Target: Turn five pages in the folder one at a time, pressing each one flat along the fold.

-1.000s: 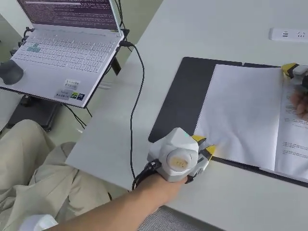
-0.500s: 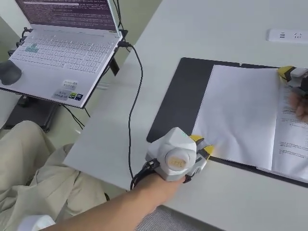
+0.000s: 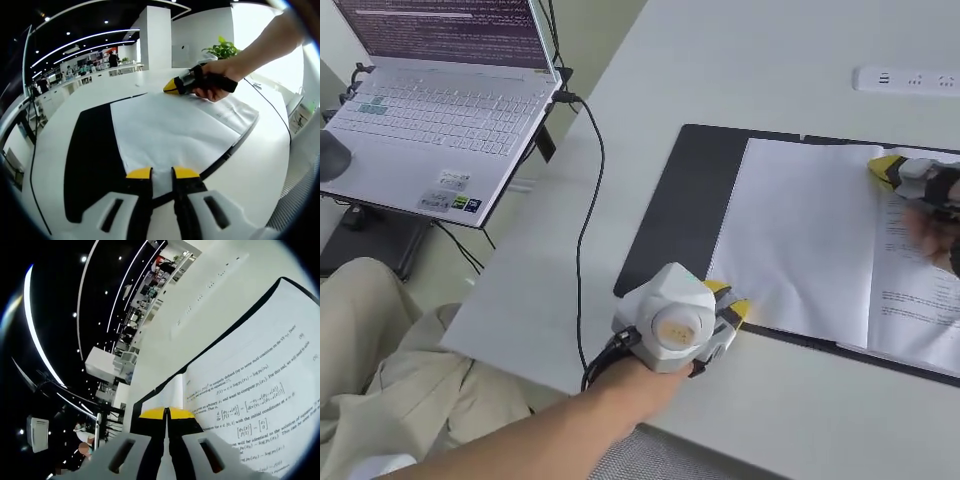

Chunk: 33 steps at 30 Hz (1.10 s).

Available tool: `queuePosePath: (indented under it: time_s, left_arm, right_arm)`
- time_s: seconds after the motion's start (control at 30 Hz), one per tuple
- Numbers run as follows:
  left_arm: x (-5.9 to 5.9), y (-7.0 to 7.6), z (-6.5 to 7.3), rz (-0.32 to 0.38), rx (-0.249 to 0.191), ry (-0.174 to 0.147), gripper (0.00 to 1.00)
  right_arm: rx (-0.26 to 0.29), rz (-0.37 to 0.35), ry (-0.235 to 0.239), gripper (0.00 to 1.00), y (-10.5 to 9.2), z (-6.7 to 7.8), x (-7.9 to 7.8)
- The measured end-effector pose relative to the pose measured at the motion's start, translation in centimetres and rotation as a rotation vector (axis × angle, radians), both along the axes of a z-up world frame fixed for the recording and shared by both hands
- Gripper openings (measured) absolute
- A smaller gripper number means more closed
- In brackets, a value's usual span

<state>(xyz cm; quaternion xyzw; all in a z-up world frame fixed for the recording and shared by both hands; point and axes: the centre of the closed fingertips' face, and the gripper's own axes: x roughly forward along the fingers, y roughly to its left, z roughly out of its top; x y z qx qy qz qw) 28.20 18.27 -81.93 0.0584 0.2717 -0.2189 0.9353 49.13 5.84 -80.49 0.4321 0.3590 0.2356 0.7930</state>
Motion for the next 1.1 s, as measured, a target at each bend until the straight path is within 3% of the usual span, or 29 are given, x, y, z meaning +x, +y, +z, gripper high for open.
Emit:
queuePosePath:
  time_s: [1.1]
  left_arm:
    - [0.1,0.0,-0.1,0.007,0.013,-0.001,0.13]
  right_arm:
    - [0.058,0.152,0.035,0.00,0.4,0.4,-7.2]
